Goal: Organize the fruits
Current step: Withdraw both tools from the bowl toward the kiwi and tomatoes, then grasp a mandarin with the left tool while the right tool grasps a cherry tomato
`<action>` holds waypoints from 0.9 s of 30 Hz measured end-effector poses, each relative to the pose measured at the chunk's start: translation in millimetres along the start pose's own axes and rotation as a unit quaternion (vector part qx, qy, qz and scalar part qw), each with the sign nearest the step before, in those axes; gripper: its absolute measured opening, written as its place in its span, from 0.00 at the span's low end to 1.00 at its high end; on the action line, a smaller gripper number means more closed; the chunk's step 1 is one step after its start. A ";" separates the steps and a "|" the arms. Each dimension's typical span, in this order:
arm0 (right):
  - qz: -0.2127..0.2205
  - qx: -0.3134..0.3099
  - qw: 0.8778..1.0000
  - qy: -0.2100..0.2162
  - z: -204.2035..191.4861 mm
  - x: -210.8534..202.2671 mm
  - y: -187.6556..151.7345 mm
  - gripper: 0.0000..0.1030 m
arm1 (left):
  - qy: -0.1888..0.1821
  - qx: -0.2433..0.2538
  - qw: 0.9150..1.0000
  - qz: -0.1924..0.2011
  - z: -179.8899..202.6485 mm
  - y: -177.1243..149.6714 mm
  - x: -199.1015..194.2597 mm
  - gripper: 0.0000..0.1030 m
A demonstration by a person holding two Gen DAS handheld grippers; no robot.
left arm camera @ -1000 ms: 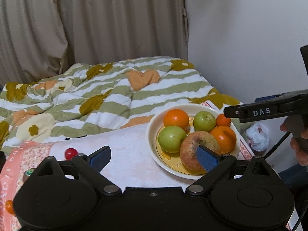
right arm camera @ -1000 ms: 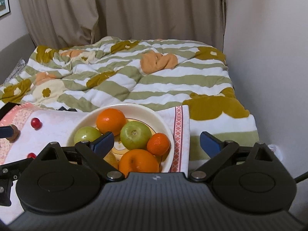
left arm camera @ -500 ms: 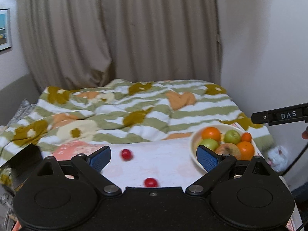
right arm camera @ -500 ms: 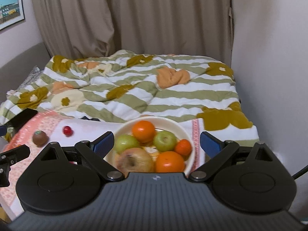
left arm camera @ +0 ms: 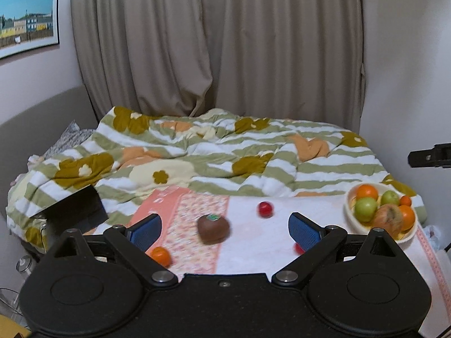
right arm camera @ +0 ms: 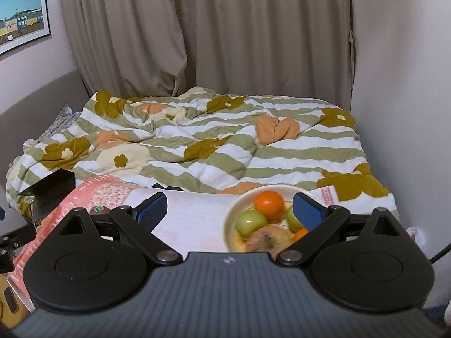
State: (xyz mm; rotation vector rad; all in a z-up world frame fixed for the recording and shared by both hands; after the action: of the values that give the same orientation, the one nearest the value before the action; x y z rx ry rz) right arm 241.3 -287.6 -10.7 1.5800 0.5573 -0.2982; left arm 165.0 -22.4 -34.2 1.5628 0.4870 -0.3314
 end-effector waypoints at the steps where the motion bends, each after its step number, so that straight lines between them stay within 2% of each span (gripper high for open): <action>1: -0.001 0.001 1.000 -0.004 -7.5 -0.1 -1.5 1.00 | -0.003 -0.003 1.000 -0.004 -8.5 -1.8 2.0 0.96; 6: -0.010 0.009 1.000 -0.025 -49.5 3.6 -15.1 1.00 | -0.025 -0.019 0.999 -0.027 -49.6 -11.6 22.3 0.96; 16: -0.052 0.031 0.996 -0.060 -105.7 30.2 -63.1 1.00 | -0.056 -0.001 0.996 -0.068 -99.6 -40.2 68.8 0.96; 27: -0.090 0.012 0.993 -0.077 -122.9 90.2 -114.6 1.00 | -0.070 0.008 0.991 -0.117 -109.3 -75.7 129.0 0.92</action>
State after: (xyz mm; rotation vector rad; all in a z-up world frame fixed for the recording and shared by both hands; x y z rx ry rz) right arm 240.8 -150.1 -142.8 1.5170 0.5796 -0.5605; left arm 229.2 100.0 -157.5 1.4889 0.5588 -0.6227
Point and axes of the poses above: each gripper's, at about its wrist camera, not at the fingertips, and x roughly the way its jaws point, z to its right, y to its top, the point moved 10 cm from there along x, roughly the way its jaws point, and after that the axes turned 3 degrees about z, right-handed, at the moved point
